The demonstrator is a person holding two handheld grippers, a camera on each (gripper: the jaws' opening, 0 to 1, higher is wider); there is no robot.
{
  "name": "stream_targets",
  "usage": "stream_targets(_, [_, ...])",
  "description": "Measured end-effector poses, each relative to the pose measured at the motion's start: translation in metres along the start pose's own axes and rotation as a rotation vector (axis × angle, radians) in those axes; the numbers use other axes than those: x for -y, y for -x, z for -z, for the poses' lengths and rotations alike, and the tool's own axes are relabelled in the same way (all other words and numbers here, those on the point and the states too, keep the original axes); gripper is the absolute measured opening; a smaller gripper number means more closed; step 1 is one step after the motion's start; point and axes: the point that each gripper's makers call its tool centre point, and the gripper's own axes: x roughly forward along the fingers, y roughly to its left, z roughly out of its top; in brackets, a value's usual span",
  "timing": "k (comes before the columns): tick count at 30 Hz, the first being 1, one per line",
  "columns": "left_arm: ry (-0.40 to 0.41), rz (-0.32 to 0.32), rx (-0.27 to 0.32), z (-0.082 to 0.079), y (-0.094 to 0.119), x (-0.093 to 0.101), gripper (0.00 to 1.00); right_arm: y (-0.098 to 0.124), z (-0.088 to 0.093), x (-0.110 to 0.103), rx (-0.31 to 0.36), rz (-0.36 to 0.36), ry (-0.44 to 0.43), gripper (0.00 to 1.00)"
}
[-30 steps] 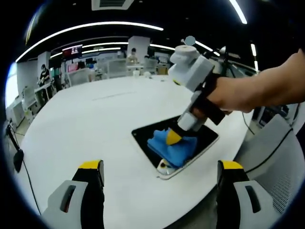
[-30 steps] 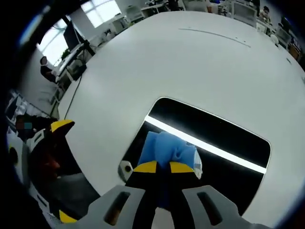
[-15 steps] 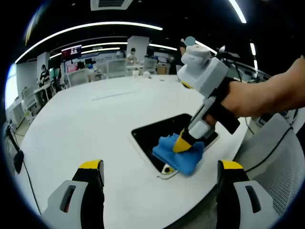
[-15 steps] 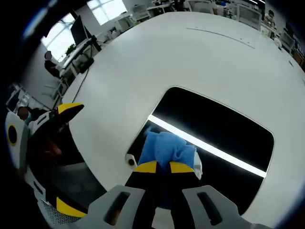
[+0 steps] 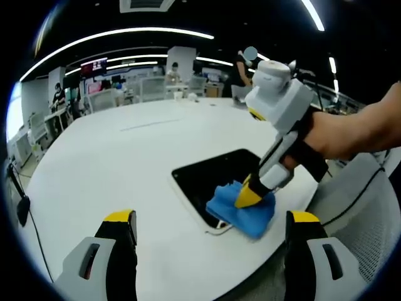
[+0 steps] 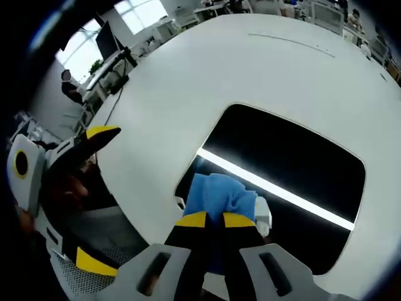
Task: Wipe the mirror surface with the cleaning cloth until all visible marks leave the cleaned area.
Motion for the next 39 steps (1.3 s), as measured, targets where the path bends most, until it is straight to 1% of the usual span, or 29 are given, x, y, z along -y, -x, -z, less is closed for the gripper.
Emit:
stream_targets(5, [-0.001,0.003,0.0,0.0,0.0,0.001,0.99,0.001,0.003,-0.002,-0.001,-0.006,0.003,0.02])
stream_targets(22, [0.008,-0.002,0.001,0.001,-0.001,-0.001,0.99,0.001,0.003,0.0,-0.005,-0.015,0.019,0.02])
stream_targets(39, [0.011,-0.006,0.001,0.001,0.0,-0.001,0.99,0.011,0.012,0.018,-0.003,-0.007,-0.004,0.02])
